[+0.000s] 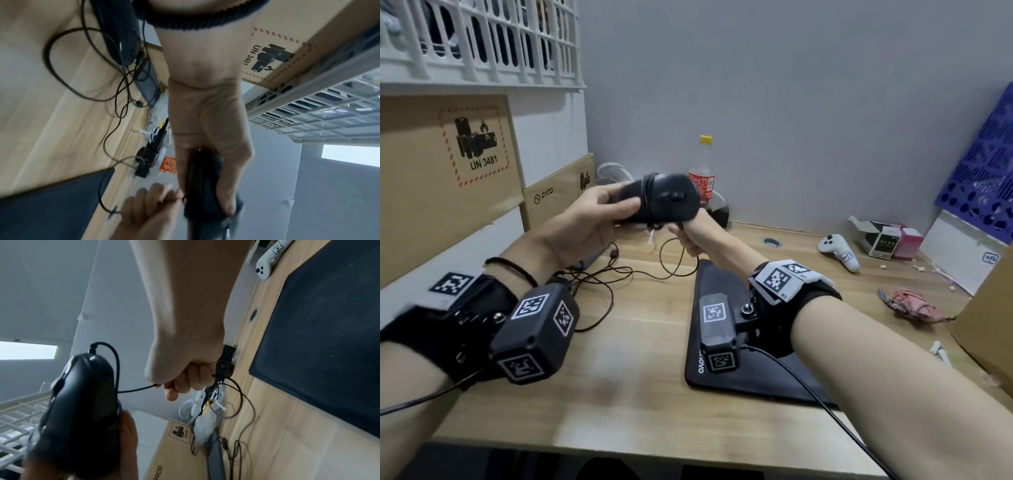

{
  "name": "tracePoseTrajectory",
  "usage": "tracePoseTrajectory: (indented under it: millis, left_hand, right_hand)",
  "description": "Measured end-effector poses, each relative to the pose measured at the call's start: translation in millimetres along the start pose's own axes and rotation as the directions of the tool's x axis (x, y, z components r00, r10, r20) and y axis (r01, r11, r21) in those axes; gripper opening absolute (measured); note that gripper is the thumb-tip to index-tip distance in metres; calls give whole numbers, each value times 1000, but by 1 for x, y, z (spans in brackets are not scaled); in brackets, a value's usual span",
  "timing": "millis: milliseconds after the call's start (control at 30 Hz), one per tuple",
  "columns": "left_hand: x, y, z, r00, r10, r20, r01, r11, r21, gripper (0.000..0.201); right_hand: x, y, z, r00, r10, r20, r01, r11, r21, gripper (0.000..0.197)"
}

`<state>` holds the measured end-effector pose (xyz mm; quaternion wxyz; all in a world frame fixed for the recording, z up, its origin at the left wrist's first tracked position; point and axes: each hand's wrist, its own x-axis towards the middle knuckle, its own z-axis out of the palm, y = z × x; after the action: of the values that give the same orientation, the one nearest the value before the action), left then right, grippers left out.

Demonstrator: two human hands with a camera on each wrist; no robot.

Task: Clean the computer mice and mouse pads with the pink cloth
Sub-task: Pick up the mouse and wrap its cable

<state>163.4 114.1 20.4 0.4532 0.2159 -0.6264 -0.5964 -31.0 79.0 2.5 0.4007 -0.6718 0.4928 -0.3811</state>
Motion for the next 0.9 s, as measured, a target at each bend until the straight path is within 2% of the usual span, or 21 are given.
tracePoseTrajectory:
  millis: [33,67,133,167,200,233,267,333,367,400,467,533,633,700,767,800,833,900]
  left_hand:
    - [5,-1,3,990,28,-137,-32,999,-31,48]
    - [12,-3,4,957,35,-289,-41,999,-15,40]
    - [22,-10,6,838,86,-539,-20,992,127,38]
    - [25,-15,4,784,141,-604,14,970,244,40]
    - [26,-20,3,758,209,-618,66,918,391,41]
    - [24,-24,1,764,266,-588,134,826,548,42]
    - [22,-28,-4,794,289,-535,203,703,682,44]
    - [15,-30,-11,864,232,-446,305,461,833,48]
    - [11,-28,-12,902,173,-395,303,399,866,47]
    - [7,-24,-13,942,97,-322,262,388,884,44]
    - [-1,-15,-11,988,-58,-145,155,475,866,38]
    - [-7,-7,-4,985,-172,-24,123,597,793,36]
    - [-15,2,-2,975,-201,94,122,839,530,41]
    - [-18,4,-2,982,-124,141,85,963,257,57]
    - [-16,5,-1,999,-16,50,13,998,65,68]
    - [-11,4,-1,998,27,-51,-24,999,46,63]
    - [-6,3,1,982,61,-179,-45,995,90,55]
    - [6,-5,-1,886,141,-442,19,941,339,44]
  right_hand:
    - [-2,1,4,1000,24,-2,-24,999,-32,43]
    - [-6,2,7,999,43,7,-43,997,-57,47]
    - [-8,1,15,993,90,80,-84,994,-73,50]
    - [-10,-2,17,982,120,149,-111,992,-67,51]
    - [-11,-7,18,968,141,208,-132,990,-55,53]
    - [-11,-13,18,960,149,239,-141,989,-51,57]
    - [-10,-20,16,962,147,231,-135,989,-68,61]
    - [-9,-31,8,985,107,138,-90,988,-123,63]
    - [-7,-33,2,992,84,91,-72,989,-128,58]
    - [-6,-34,-2,996,72,60,-65,991,-116,53]
    - [-5,-34,-7,998,60,23,-58,995,-87,44]
    - [-3,-30,-6,999,46,-18,-47,997,-63,39]
    - [-1,-22,1,997,-4,-72,-3,996,-93,35]
    - [-2,-12,4,999,-42,-28,37,989,-145,27]
    - [-7,-4,10,1000,-14,-1,14,996,-92,35]
    - [-9,-2,14,1000,10,3,-9,995,-102,40]
    - [-10,0,19,999,31,20,-29,992,-127,42]
    - [-12,-1,31,992,45,114,-28,989,-147,47]
